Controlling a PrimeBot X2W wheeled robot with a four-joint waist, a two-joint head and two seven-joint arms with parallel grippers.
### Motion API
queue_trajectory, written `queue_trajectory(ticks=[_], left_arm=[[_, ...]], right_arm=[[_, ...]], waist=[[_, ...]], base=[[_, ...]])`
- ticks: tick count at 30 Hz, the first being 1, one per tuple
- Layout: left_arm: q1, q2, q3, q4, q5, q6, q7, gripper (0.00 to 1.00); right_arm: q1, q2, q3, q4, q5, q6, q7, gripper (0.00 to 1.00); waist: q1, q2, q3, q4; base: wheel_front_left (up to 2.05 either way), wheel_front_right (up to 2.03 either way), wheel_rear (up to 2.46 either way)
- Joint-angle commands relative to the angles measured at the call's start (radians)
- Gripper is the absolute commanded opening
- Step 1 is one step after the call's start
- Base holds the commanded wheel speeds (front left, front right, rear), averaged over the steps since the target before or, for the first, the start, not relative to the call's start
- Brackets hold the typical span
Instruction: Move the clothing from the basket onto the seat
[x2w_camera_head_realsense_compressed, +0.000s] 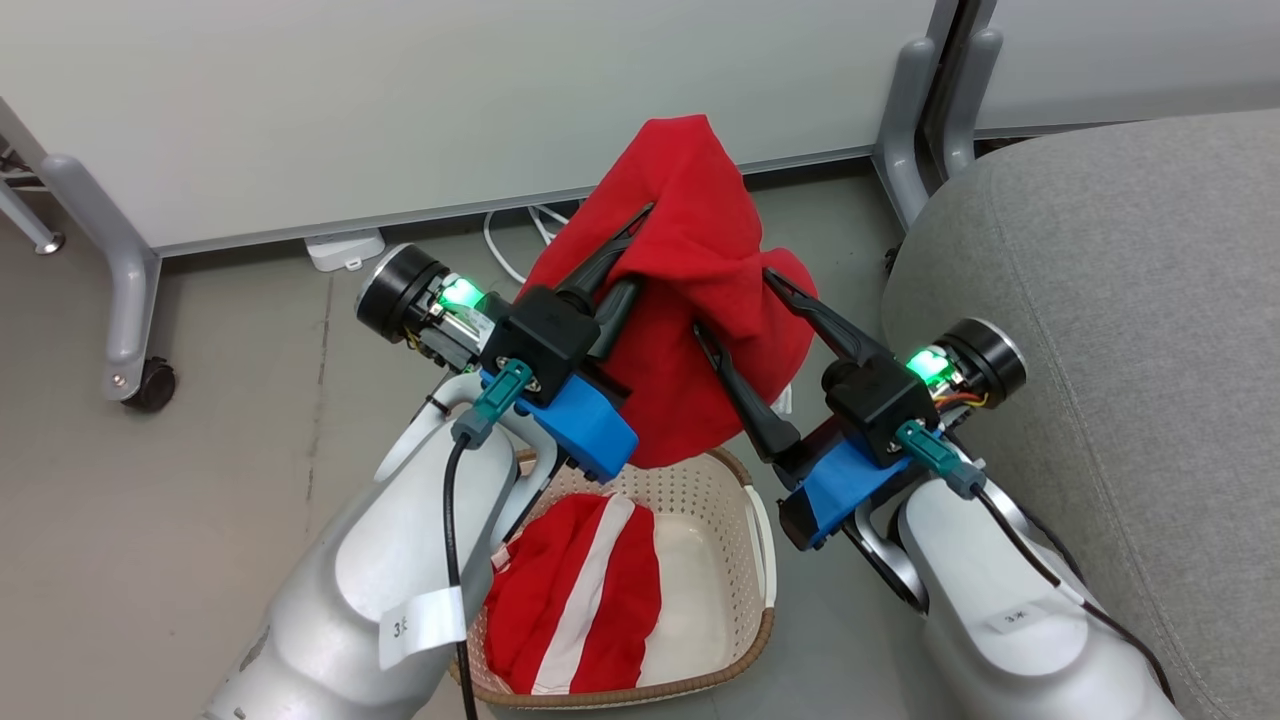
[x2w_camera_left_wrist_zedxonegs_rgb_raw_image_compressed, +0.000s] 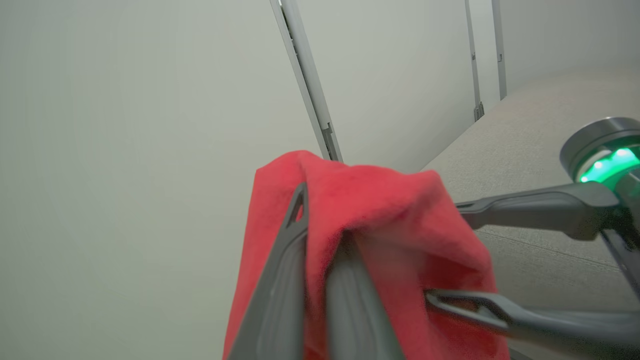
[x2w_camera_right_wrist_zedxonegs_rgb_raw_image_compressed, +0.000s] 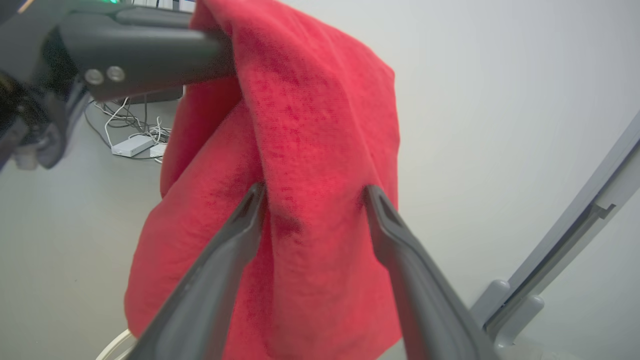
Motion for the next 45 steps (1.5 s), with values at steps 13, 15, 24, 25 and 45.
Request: queue_trajectory(ticks=[13, 15, 24, 25, 45], left_arm=[[-0.031, -0.021, -0.009, 0.004, 0.006, -0.01, -0.005, 0.0], [-0.033, -0.023, -0.012, 0.004, 0.006, -0.011, -0.005, 0.0], [-0.031, -0.027, -0.014, 0.01, 0.002, -0.015, -0.005, 0.0], [-0.03, -0.027, -0.013, 0.011, 0.002, -0.014, -0.005, 0.0], [-0.025, -0.021, -0.013, 0.018, 0.003, -0.015, -0.005, 0.0]], right_arm=[[-0.102, 0.02, -0.014, 0.106, -0.066, 0.0, -0.004, 1.0], [-0.111, 0.021, -0.012, 0.12, -0.059, 0.0, -0.003, 1.0], [-0.121, 0.022, 0.021, 0.131, 0.001, 0.0, -0.004, 0.0], [-0.121, 0.022, 0.022, 0.131, 0.005, 0.0, -0.004, 0.0], [-0.122, 0.022, 0.021, 0.115, 0.048, 0.0, -0.004, 0.0]], waist=[[0.0, 0.0, 0.024, 0.013], [0.0, 0.0, 0.025, 0.014], [0.0, 0.0, 0.023, 0.013], [0.0, 0.0, 0.022, 0.013], [0.0, 0.0, 0.03, 0.005]], base=[[0.0, 0.0, 0.0], [0.0, 0.0, 0.0], [0.0, 0.0, 0.0], [0.0, 0.0, 0.0], [0.0, 0.0, 0.0]])
